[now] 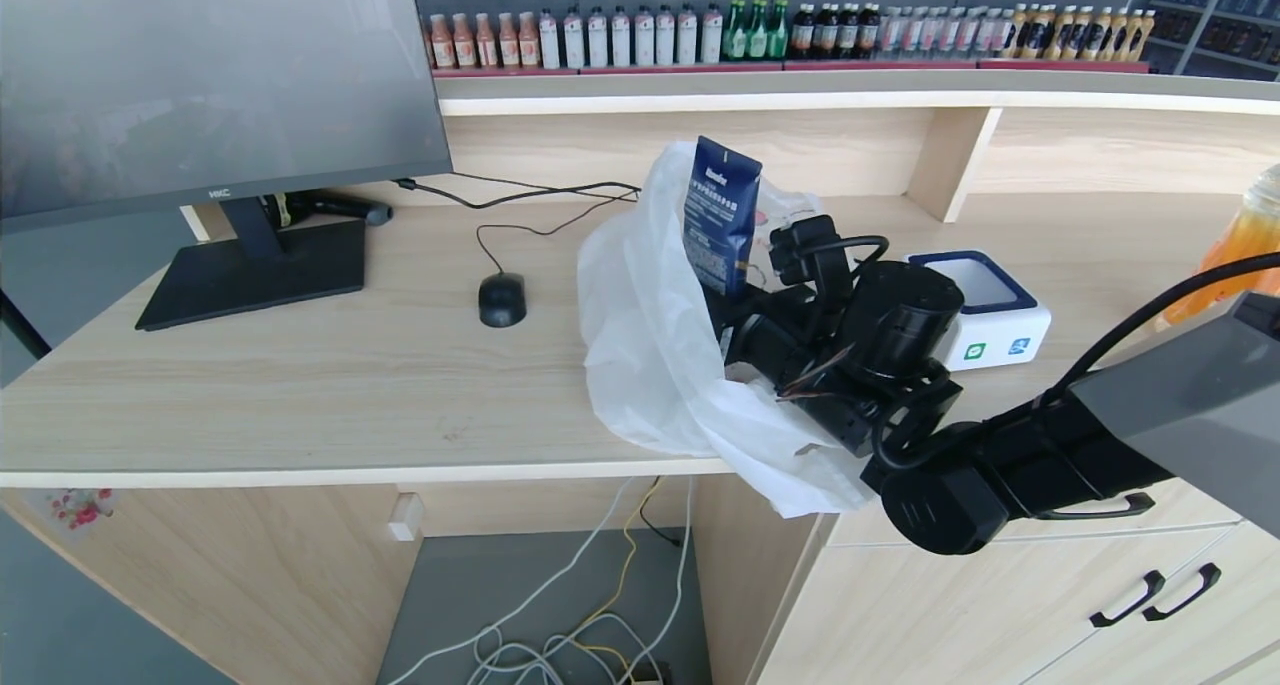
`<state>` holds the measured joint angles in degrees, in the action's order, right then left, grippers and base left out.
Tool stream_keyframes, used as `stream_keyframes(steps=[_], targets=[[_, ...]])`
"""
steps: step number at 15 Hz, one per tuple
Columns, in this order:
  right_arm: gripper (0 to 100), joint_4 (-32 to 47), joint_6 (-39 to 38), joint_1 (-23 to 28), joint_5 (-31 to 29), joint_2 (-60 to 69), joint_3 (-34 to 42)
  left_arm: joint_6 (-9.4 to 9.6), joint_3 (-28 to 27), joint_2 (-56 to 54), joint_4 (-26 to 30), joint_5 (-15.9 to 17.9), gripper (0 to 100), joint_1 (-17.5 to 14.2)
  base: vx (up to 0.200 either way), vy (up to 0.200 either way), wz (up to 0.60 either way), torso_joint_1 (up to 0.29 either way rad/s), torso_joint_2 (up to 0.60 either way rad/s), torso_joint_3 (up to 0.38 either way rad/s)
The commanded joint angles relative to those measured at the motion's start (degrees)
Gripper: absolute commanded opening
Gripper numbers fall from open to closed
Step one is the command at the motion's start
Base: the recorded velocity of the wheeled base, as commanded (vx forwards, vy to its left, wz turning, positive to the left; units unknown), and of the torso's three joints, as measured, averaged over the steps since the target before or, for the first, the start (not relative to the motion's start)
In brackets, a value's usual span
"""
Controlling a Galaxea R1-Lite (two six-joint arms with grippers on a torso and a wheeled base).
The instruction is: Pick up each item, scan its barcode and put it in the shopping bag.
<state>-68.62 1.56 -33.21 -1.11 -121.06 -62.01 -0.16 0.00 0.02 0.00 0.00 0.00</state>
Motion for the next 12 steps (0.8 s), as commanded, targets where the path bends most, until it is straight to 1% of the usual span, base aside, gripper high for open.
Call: stream_keyframes(steps=[1,6,7,9,12], targets=[[0,0.3,0.0,0.0,0.0,-0.4,0.1,-0.02,0.0,0.0,0.0,0.0,100,0.0,0.000,0.000,0.00,0.000,0.00,0.000],[0,0.2,0.0,0.0,0.0,0.0,0.1,-0.02,0.0,0.0,0.0,0.0,100,0.0,0.000,0.000,0.00,0.000,0.00,0.000],[100,0.2,0.0,0.0,0.0,0.1,0.1,-0.02,0.0,0.0,0.0,0.0,100,0.0,0.000,0.000,0.00,0.000,0.00,0.000],[100,0.2,0.0,0.0,0.0,0.5,0.1,-0.02,0.0,0.0,0.0,0.0,100,0.0,0.000,0.000,0.00,0.000,0.00,0.000],[100,-1.9,0.0,0.0,-0.1,1.4,0.2,-0.02,0.0,0.0,0.0,0.0,100,0.0,0.000,0.000,0.00,0.000,0.00,0.000]])
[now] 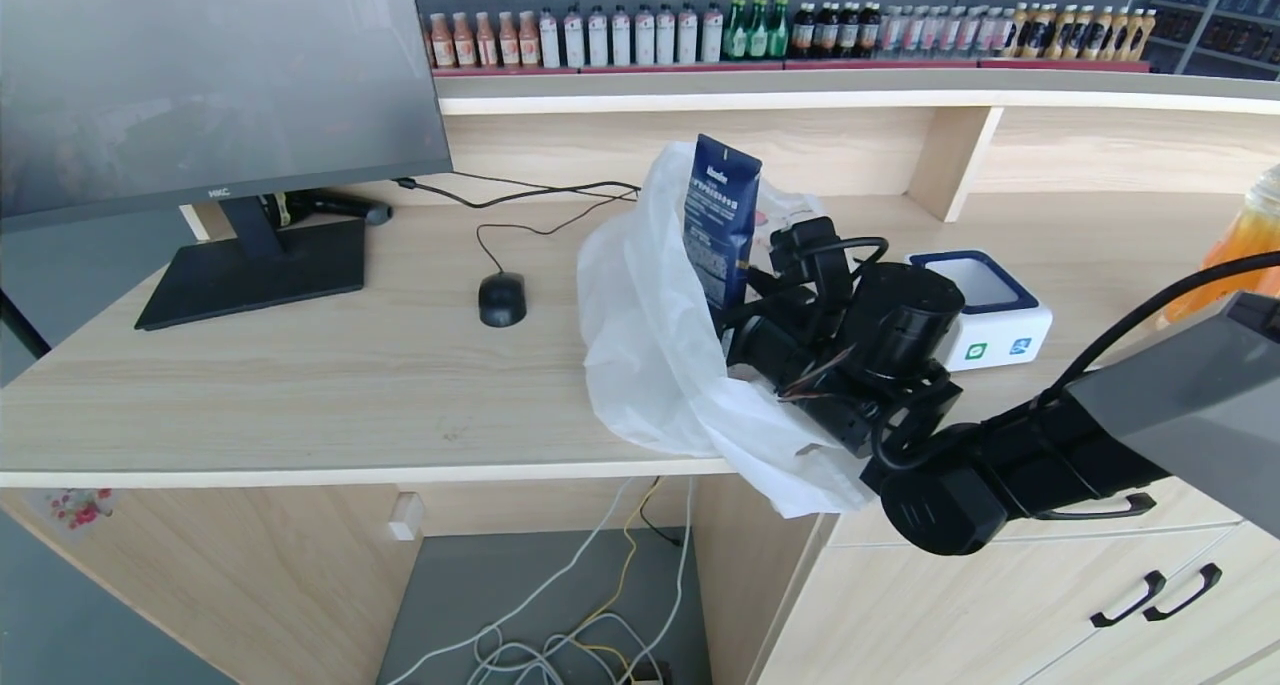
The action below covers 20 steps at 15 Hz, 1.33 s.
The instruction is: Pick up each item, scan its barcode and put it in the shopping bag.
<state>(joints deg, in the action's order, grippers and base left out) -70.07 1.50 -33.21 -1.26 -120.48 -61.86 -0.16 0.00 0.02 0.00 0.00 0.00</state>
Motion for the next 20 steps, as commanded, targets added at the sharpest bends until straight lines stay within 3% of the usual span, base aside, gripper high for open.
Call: stream_keyframes(steps=[1,15,20], targets=[[100,-0.4,0.2,0.0,-0.1,1.9,0.4,-0.02,0.0,0.0,0.0,0.0,100,0.0,0.000,0.000,0.00,0.000,0.00,0.000],[100,-1.8,2.5,0.0,1.2,26.1,20.1,0.16,0.0,0.1,0.0,0.0,100,0.2,0.000,0.000,0.00,0.000,0.00,0.000],[100,-15.0,2.2,0.2,2.2,28.8,31.8,-0.02,0.0,0.0,0.0,0.0,100,0.1,0.000,0.000,0.00,0.000,0.00,0.000]])
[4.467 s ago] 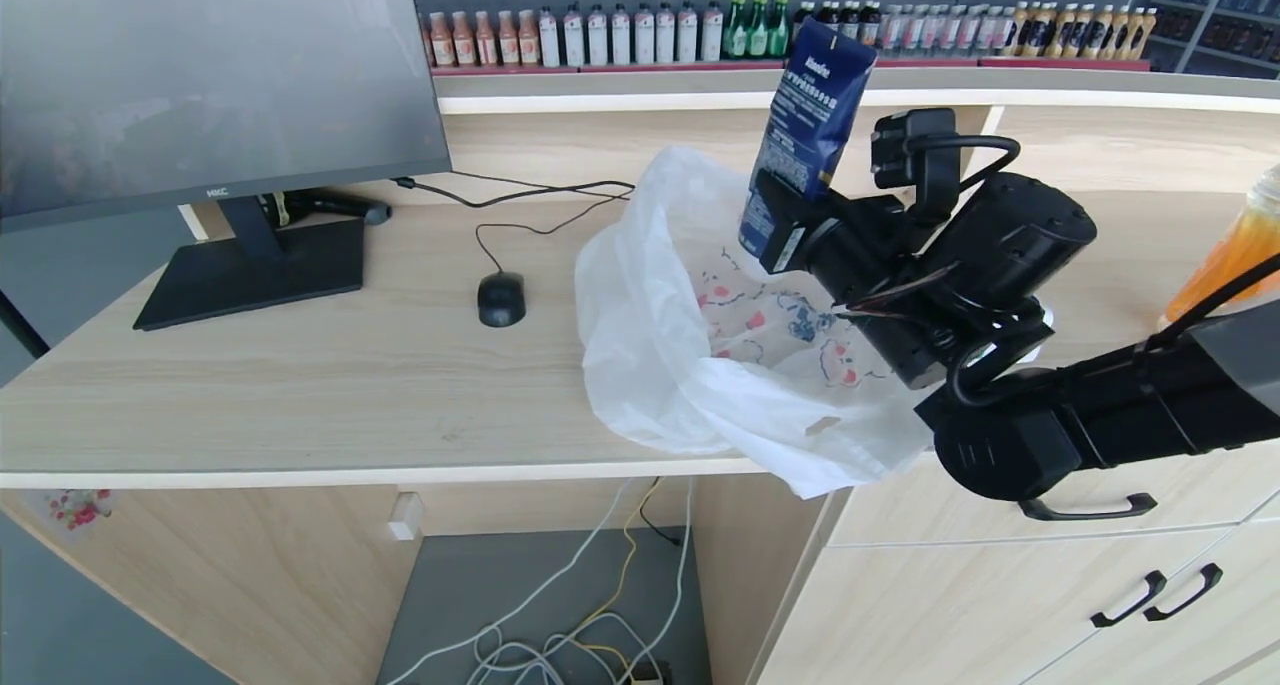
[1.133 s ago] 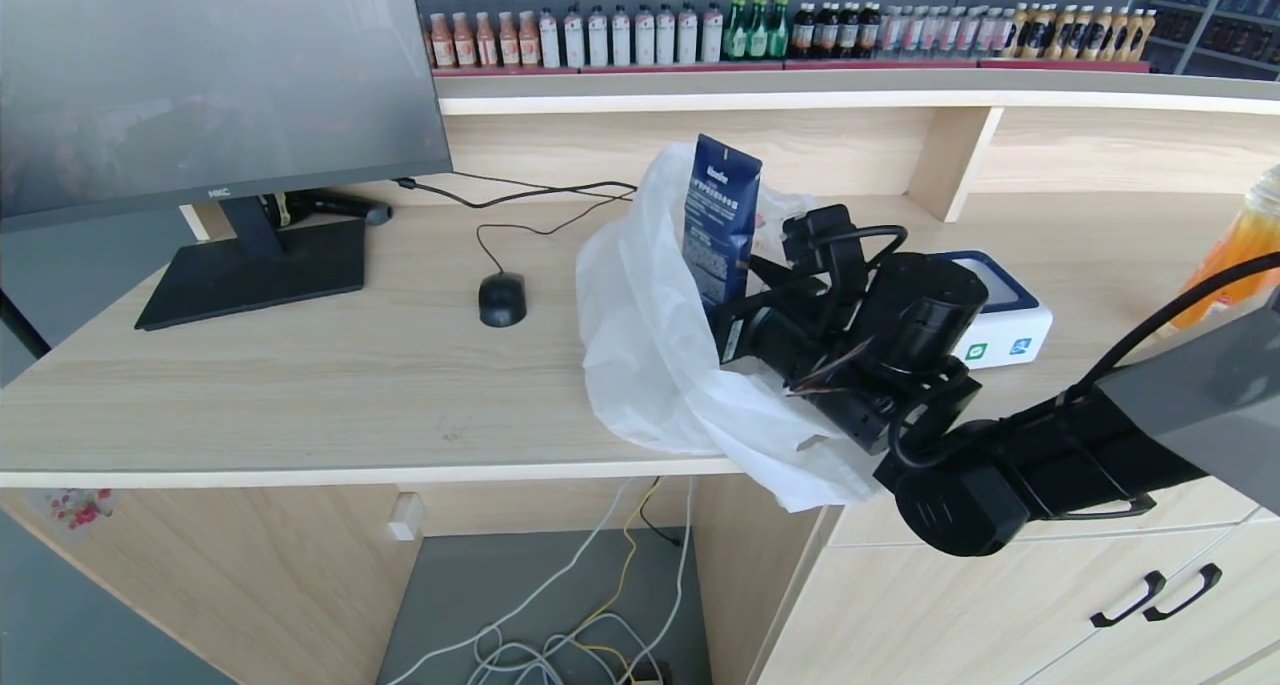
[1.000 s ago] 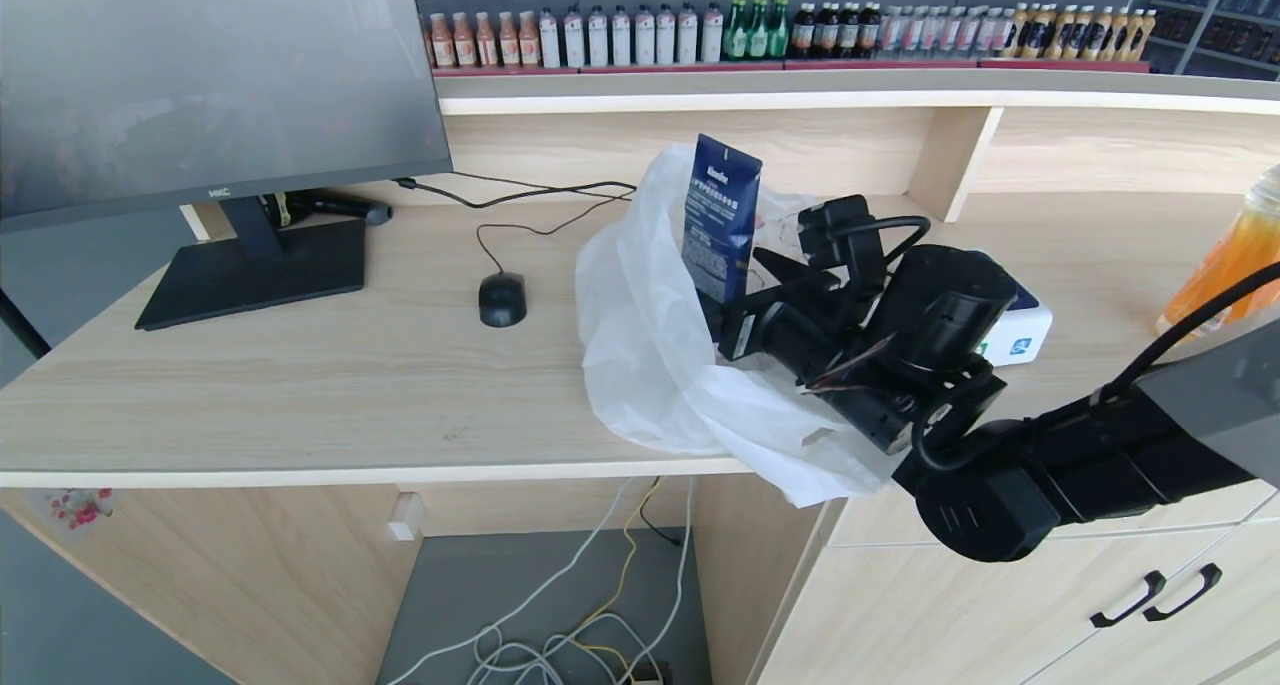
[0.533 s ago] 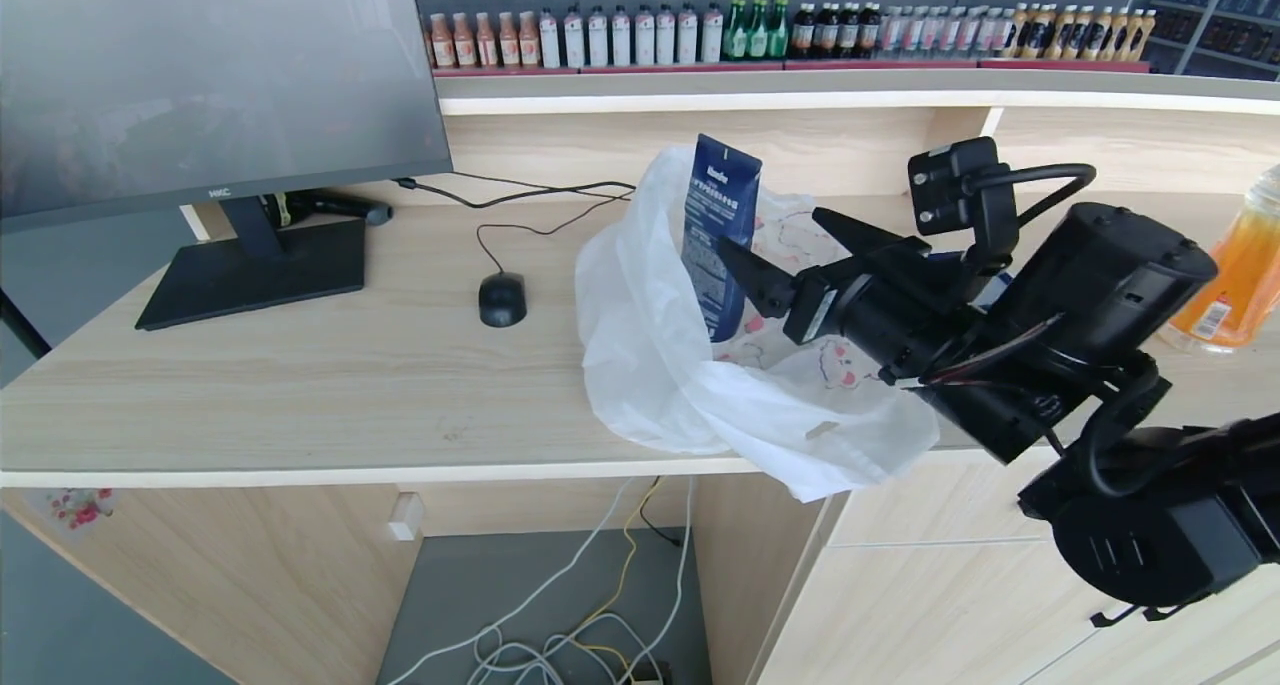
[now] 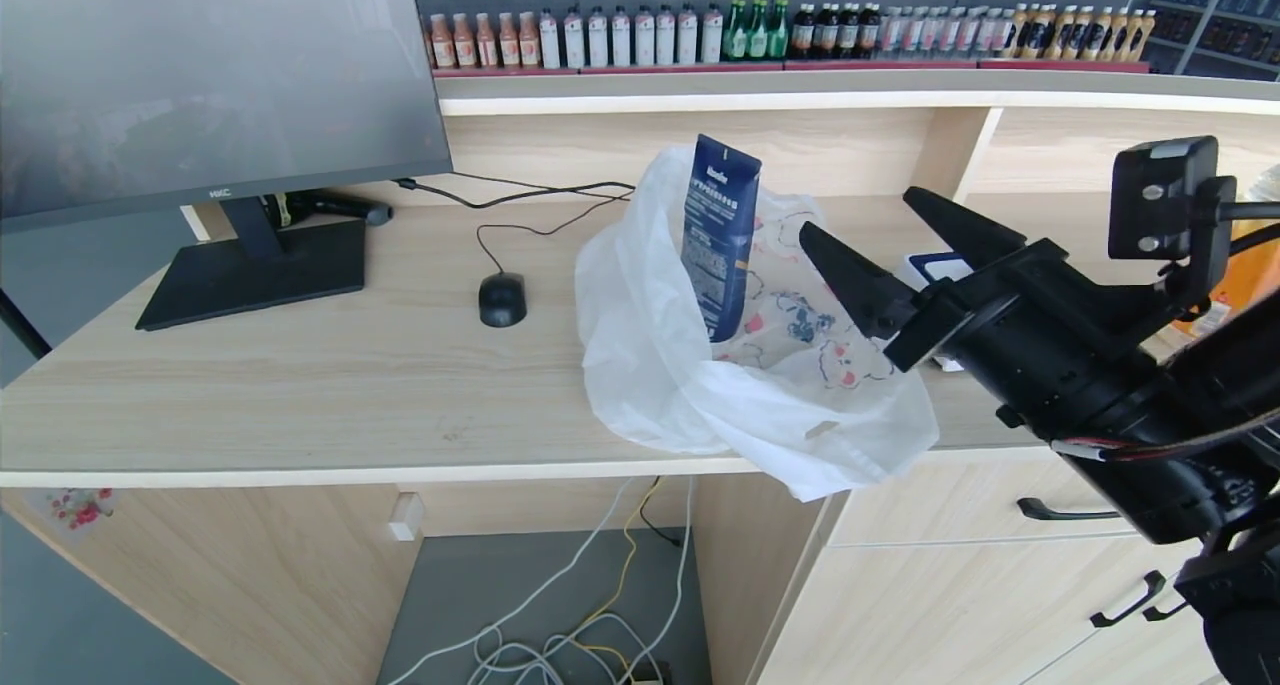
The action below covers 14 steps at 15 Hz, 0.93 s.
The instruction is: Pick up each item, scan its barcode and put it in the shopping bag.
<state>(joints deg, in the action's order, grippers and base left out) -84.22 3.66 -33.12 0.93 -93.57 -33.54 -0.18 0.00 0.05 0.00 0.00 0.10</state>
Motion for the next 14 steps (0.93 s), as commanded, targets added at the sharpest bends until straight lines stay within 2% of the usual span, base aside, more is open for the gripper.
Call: stream_keyframes(steps=[1,2,5,12,14], targets=[[100,-0.9,0.0,1.0,0.0,2.1,3.7,0.01,0.0,0.0,0.0,0.0,100,0.0,0.000,0.000,0.00,0.000,0.00,0.000],[100,-0.9,-0.1,1.7,0.0,2.3,3.9,-0.17,0.0,0.0,0.0,0.0,100,0.0,0.000,0.000,0.00,0.000,0.00,0.000],[100,-1.6,-2.3,4.8,-0.2,3.0,5.6,0.01,0.0,0.0,0.0,0.0,100,0.0,-0.200,0.000,0.00,0.005,0.00,-0.001],[100,-2.1,-2.4,6.3,0.0,1.4,5.0,0.01,0.0,0.0,0.0,0.0,100,0.0,0.000,0.000,0.00,0.000,0.00,0.000],[100,-2.2,-2.4,6.3,0.0,0.9,4.3,-0.17,0.0,0.0,0.0,0.0,100,0.0,0.000,-0.200,0.00,-0.005,0.00,0.005]])
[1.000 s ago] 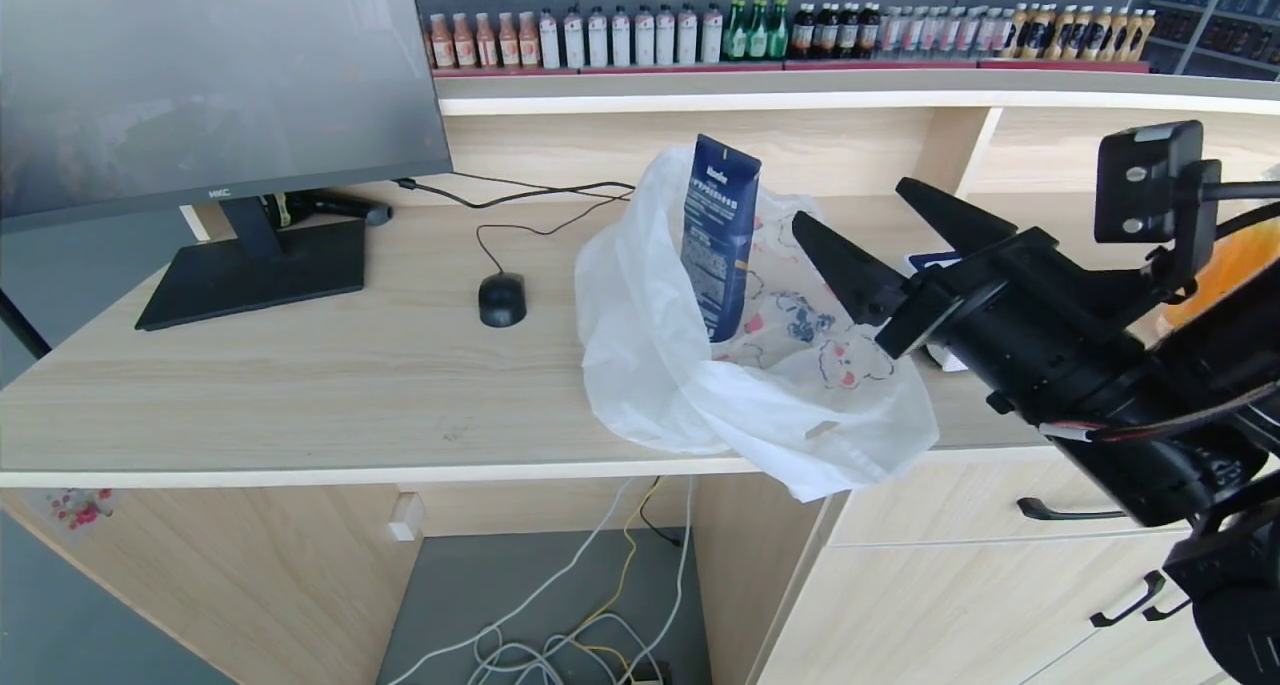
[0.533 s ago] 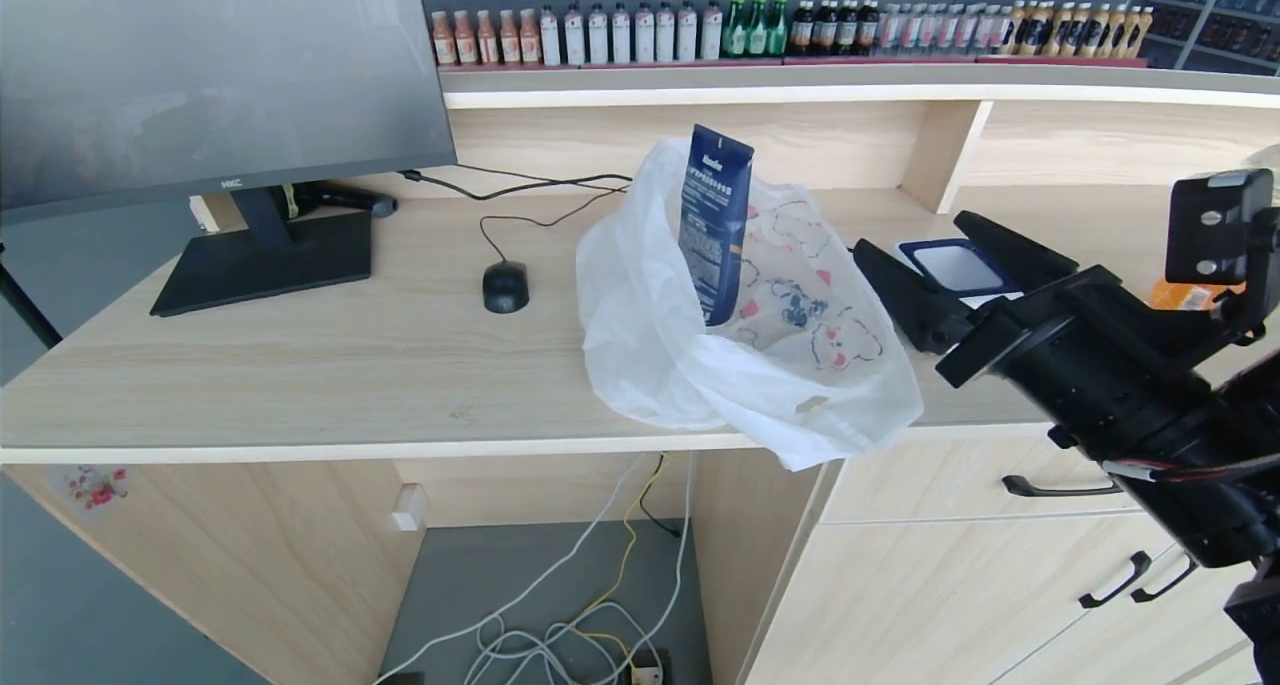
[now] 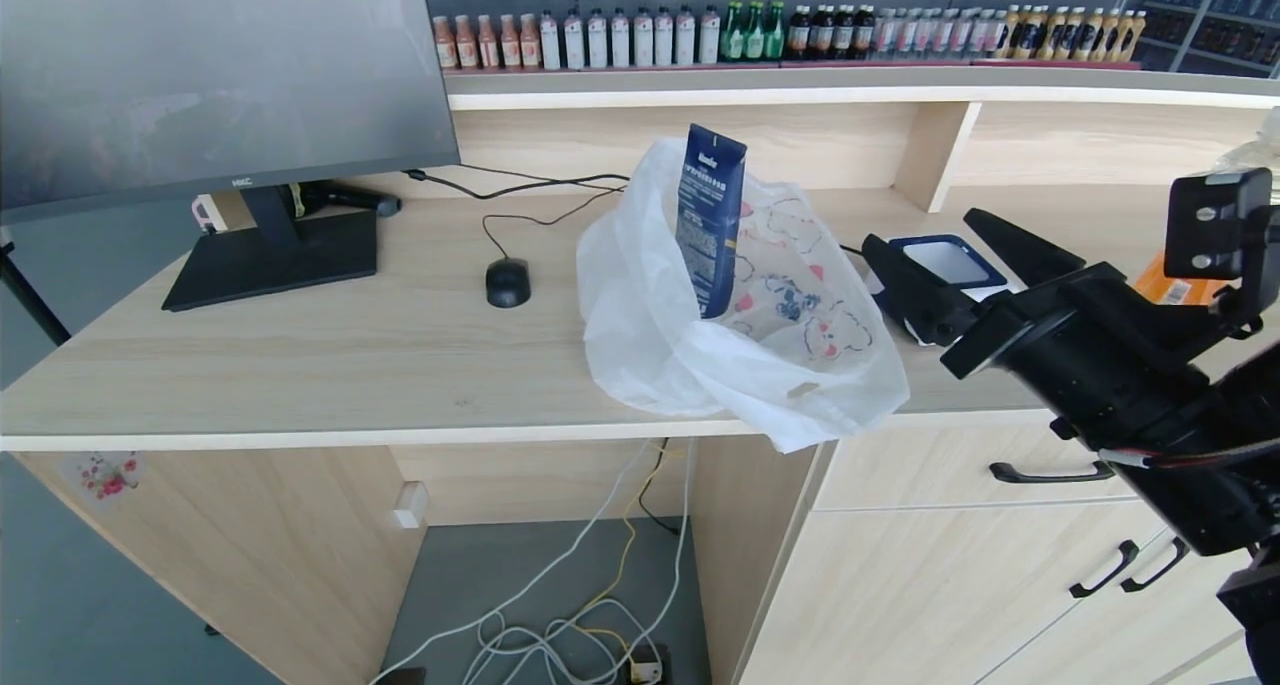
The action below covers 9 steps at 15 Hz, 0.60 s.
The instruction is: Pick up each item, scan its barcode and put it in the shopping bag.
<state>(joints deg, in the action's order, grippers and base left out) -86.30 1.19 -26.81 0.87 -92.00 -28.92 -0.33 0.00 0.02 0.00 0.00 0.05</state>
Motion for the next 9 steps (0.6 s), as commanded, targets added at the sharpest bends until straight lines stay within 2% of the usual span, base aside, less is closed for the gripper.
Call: stream_keyframes(steps=[1,9], targets=[[100,-0.1,0.0,0.0,0.1,-1.0,-0.7,-0.20,0.0,0.0,0.0,0.0,100,0.0,0.000,-0.200,0.00,-0.002,0.00,0.007],[100,-0.1,0.1,0.0,0.0,-0.6,-0.4,-0.37,0.0,0.0,0.0,0.0,100,0.0,0.000,-0.200,0.00,0.004,0.00,0.002]])
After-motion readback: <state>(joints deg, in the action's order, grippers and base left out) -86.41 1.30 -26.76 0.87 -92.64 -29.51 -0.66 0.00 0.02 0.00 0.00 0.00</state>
